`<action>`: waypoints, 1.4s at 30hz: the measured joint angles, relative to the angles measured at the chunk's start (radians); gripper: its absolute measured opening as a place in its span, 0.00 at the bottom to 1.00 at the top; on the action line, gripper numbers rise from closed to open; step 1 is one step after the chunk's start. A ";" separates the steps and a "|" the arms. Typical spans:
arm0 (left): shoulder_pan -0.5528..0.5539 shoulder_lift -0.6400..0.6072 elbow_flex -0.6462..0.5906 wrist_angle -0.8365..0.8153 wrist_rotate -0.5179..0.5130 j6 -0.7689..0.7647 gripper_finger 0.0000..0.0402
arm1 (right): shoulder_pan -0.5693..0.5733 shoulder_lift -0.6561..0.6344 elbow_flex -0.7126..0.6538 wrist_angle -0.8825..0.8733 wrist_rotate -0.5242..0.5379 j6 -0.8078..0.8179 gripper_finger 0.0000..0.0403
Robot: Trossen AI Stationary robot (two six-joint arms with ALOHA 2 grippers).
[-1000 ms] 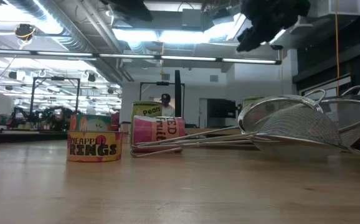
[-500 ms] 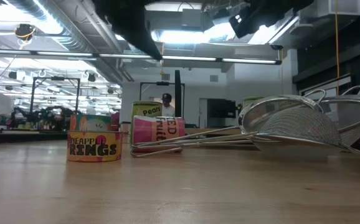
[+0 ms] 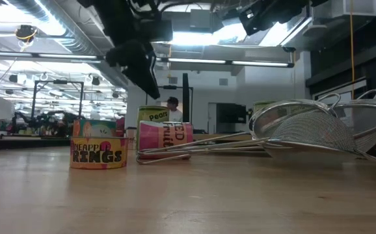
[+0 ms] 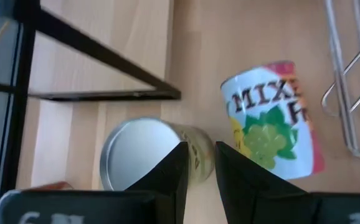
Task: Pick and place cans onto a shelf
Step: Put the canned pears on the shelf
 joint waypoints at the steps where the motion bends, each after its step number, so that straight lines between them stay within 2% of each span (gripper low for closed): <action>1: 0.003 0.005 0.000 0.000 0.000 -0.001 0.18 | 0.000 0.000 0.000 0.000 0.000 0.000 0.26; 24: 0.037 0.011 -0.057 0.009 0.001 -0.052 0.17 | 0.000 0.000 0.000 0.000 0.001 0.000 0.26; 33: 0.038 0.011 -0.058 0.008 0.003 -0.051 0.02 | 0.000 0.000 0.000 0.000 0.001 0.000 0.26; 42: 0.038 0.011 -0.058 0.005 0.004 -0.051 0.01 | 0.000 0.000 0.000 0.000 0.001 0.000 0.26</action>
